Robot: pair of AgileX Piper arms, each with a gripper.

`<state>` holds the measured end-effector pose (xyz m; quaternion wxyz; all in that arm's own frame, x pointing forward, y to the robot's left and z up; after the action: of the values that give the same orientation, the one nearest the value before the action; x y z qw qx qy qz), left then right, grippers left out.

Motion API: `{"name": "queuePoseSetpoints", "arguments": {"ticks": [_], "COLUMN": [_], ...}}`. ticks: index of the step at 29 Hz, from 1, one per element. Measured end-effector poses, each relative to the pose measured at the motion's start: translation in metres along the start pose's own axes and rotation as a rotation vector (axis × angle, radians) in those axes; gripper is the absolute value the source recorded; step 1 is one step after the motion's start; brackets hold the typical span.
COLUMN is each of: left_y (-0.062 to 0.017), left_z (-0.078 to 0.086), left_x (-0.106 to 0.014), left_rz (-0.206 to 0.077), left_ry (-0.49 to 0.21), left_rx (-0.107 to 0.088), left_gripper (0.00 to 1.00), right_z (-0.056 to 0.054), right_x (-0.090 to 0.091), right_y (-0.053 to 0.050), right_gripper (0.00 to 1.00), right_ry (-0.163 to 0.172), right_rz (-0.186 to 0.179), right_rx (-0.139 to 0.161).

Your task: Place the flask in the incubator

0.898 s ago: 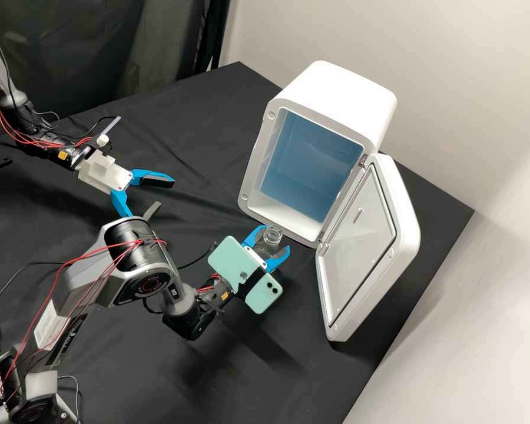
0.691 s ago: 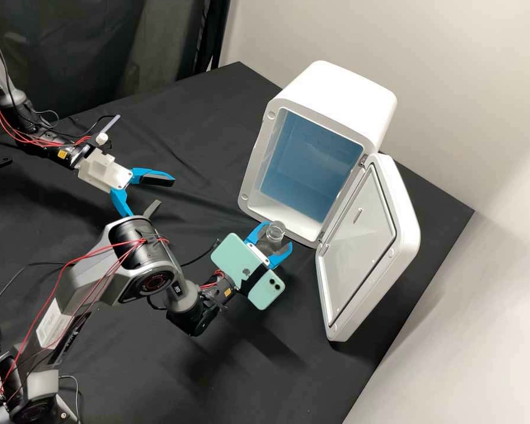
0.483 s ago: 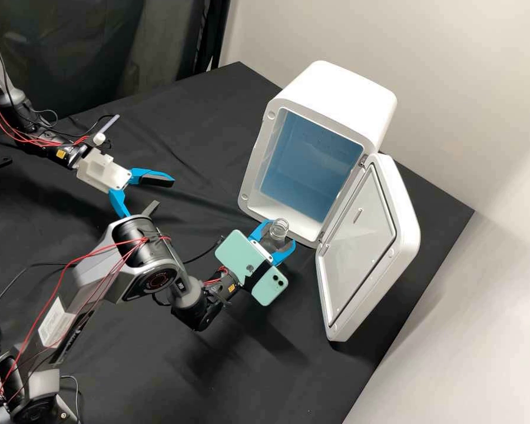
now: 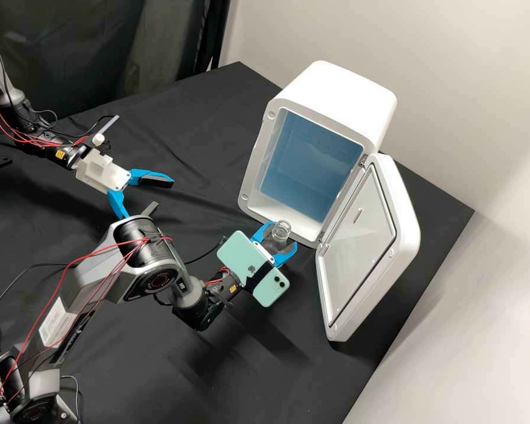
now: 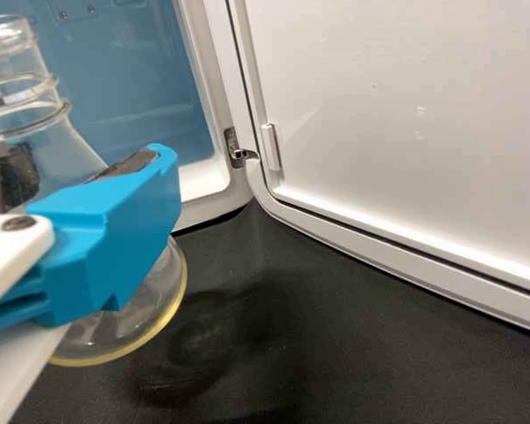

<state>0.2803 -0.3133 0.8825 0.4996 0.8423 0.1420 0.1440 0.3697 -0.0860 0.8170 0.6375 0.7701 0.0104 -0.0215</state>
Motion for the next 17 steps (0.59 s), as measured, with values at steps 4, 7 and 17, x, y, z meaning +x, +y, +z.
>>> {"name": "queuePoseSetpoints", "arguments": {"ticks": [4,7,17], "left_y": [0.0004,0.0038,0.0144], "left_z": [0.0,0.002,0.003], "left_x": [0.0,-0.002,-0.008], "left_rz": [0.001,0.004,0.006], "left_ry": [0.0,-0.01,-0.035], "left_rx": [-0.002,-0.005,-0.005], "left_gripper": [1.0,1.0,1.0], "right_z": [0.0,0.0,0.0], "right_x": [0.0,0.0,0.0], "right_y": [0.0,0.0,-0.001], "right_gripper": [0.0,0.0,0.0], "right_ry": [0.0,0.0,0.001], "right_rz": [0.0,0.0,-0.002], "right_rx": [0.0,0.0,0.0]}}
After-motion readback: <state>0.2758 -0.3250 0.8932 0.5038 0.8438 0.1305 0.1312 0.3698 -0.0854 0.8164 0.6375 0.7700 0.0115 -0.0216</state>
